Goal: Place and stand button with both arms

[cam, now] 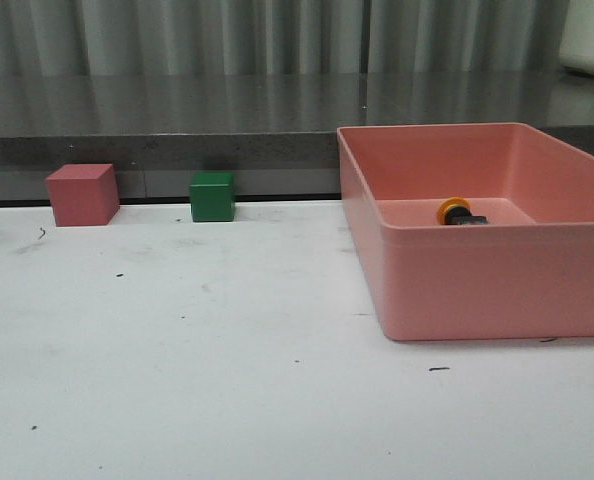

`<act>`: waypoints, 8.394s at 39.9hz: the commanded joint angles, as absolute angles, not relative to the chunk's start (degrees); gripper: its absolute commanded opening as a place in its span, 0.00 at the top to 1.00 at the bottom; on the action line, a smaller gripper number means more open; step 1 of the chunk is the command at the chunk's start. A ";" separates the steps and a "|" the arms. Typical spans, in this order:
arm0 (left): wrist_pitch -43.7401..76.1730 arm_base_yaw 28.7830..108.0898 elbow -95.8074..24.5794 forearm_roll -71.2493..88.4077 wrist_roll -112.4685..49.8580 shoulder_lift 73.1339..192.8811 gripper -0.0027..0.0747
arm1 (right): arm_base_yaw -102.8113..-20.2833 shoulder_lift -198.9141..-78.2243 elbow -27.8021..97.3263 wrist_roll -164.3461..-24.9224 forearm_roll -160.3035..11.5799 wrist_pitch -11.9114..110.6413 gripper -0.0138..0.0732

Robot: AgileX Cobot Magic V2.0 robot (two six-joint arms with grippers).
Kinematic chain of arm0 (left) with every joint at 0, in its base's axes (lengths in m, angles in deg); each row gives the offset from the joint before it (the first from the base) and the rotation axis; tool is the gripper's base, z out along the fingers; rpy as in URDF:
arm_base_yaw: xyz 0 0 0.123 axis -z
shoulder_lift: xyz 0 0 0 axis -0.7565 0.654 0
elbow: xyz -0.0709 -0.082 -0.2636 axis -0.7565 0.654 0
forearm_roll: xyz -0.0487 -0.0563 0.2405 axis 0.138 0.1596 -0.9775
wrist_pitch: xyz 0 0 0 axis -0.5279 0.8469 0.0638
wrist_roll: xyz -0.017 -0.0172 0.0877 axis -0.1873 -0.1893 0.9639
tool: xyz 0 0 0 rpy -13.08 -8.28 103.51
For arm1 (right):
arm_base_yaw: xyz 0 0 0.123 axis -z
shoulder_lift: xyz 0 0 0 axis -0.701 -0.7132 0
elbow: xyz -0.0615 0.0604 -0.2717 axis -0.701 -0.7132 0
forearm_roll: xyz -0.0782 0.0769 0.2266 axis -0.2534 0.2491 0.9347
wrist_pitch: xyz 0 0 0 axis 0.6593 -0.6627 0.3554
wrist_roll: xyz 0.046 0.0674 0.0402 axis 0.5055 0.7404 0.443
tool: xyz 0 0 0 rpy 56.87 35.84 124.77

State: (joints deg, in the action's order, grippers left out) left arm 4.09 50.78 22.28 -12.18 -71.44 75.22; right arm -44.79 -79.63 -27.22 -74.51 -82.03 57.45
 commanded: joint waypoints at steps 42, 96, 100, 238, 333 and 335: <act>8.91 50.79 -4.21 -15.43 -71.84 97.84 0.61 | -44.52 -110.94 9.07 -75.09 -82.00 40.26 0.22; 8.16 50.79 -4.21 -15.43 -71.84 97.84 0.26 | -52.05 -190.37 63.89 -68.73 -80.69 23.05 0.16; 8.16 50.79 -4.21 -15.43 -71.84 97.84 0.26 | -51.87 -194.04 66.47 -68.37 -80.71 22.30 0.16; 8.71 50.79 -4.21 -15.43 -71.84 97.93 0.26 | -82.51 -202.07 76.27 -31.99 -85.75 25.08 0.15; 8.88 51.12 -5.64 -9.89 -71.84 101.02 0.26 | -55.10 -85.87 -4.88 -57.26 -97.65 35.37 0.92; 10.02 51.75 -6.61 -9.89 -71.84 103.66 0.26 | -55.10 -85.87 -4.88 -57.26 -97.65 35.37 0.92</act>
